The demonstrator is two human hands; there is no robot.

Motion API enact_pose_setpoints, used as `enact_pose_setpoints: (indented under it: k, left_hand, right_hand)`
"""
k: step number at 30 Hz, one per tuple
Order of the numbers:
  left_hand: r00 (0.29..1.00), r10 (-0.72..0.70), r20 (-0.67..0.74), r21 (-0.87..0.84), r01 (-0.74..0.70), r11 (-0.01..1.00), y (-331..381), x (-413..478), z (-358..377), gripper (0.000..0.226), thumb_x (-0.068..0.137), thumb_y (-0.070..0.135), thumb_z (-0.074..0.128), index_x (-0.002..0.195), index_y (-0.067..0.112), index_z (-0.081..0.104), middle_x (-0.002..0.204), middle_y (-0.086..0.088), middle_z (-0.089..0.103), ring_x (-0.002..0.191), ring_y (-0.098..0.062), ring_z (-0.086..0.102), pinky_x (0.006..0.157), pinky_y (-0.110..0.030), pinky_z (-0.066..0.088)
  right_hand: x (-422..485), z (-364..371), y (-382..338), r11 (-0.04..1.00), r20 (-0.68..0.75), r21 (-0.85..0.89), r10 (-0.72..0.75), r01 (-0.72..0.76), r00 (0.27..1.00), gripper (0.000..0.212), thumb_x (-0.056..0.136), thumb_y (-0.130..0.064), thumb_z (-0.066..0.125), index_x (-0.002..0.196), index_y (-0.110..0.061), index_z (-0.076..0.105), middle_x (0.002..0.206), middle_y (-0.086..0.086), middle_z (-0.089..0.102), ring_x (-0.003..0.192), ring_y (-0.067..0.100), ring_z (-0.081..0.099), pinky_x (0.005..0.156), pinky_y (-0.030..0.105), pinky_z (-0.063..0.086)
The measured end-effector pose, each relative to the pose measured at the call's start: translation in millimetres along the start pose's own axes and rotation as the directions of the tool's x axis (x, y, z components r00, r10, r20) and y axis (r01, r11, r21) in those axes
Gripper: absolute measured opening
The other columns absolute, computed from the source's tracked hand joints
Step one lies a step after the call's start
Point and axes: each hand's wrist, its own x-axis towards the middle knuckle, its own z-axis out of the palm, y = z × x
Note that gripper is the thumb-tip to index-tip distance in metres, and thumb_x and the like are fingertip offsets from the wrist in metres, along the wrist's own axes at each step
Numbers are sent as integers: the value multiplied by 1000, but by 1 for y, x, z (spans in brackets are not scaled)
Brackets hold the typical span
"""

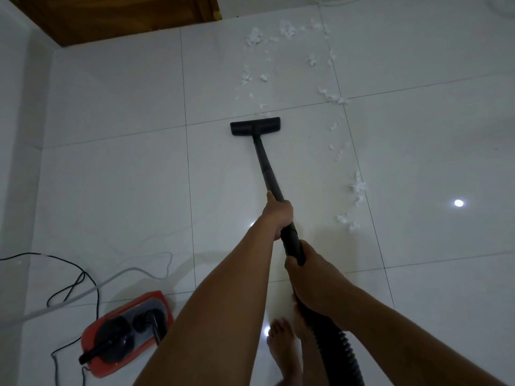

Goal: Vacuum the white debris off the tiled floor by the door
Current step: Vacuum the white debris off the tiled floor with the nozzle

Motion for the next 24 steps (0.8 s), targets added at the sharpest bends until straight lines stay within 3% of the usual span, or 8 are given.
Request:
enact_pose_setpoints:
  k: [7,10,12,15,20,22,24]
  left_hand:
    - [1000,22,-19,-14,-23,1000,9,16,16,69,103,22,36,160,37,-1,140,-14,52,119,-31,58,96,-45,54]
    - [999,28,-29,-16,-28,999,12,22,18,70,104,23,36,160,38,-4,139,-13,52,117,-31,59,95,-44,55]
    - [999,26,-37,-10,-27,1000,16,25,17,70,105,23,36,160,38,-4,139,-12,52,116,-30,60,96,-44,54]
    - [999,26,-46,8,-26,1000,29,31,14,68,104,25,36,160,38,-1,137,-14,54,110,-29,62,92,-43,55]
    - [998,30,-53,-9,-30,1000,64,52,6,71,104,24,37,160,39,-3,142,-16,52,118,-33,59,98,-48,54]
    - [998,27,-55,6,-26,1000,76,58,1,71,104,22,37,160,38,-3,141,-16,52,118,-31,59,98,-46,54]
    - [998,20,-56,20,-19,1000,86,61,-5,70,104,22,36,160,37,-3,138,-15,54,116,-30,60,94,-42,55]
  right_hand:
    - [21,-17,11,993,-22,-93,-69,66,997,27,106,-30,37,132,-26,42,76,1,60,38,3,53,41,14,42]
    - [28,-20,11,992,-12,-109,-61,59,998,30,106,-33,36,135,-29,38,76,1,63,42,5,56,48,19,46]
    - [30,-23,9,993,1,-99,-64,64,998,30,106,-34,36,136,-31,37,73,-1,63,44,7,58,52,23,48]
    - [32,-30,-5,997,25,-48,-66,67,997,35,107,-34,36,142,-32,33,74,1,62,41,5,55,44,18,46]
    - [53,-52,-40,998,57,56,-20,17,998,36,108,-31,35,144,-28,33,82,8,58,38,8,54,40,21,47]
    - [61,-56,-51,998,63,43,-39,36,997,34,107,-29,37,141,-24,37,80,6,58,46,11,57,48,26,53]
    - [65,-58,-62,999,61,21,-48,47,997,36,106,-29,39,142,-23,38,83,4,60,62,16,62,71,40,62]
